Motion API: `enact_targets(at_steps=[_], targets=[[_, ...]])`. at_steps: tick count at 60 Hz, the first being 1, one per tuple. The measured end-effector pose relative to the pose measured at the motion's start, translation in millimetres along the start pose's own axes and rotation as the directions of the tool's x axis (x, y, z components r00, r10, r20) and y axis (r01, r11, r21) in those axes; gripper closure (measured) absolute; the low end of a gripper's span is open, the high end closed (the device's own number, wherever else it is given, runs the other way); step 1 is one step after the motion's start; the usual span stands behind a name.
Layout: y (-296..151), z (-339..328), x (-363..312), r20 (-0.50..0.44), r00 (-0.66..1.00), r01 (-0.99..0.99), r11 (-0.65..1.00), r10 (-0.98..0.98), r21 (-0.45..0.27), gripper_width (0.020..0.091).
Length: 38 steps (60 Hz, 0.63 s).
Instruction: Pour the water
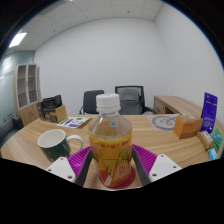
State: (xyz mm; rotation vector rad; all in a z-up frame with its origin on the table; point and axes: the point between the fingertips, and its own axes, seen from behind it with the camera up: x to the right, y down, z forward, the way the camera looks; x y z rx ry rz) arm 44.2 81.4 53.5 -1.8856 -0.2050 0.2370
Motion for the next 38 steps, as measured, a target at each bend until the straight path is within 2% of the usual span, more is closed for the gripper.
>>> enact_targets(at_steps=[9,18,38], targets=[[3.5,-37.9,4.9,-0.053,0.998,-0.026,1.0,0.025,-0.006,0.0298],[-1.4,-107.0,-10.7,-0.126,0.99,-0.064,0.998,0.063,-0.003,0.0296],[-74.4,-301.3,-127.4,-0.177,0.981,-0.076,0.997,0.08,0.028,0.0309]])
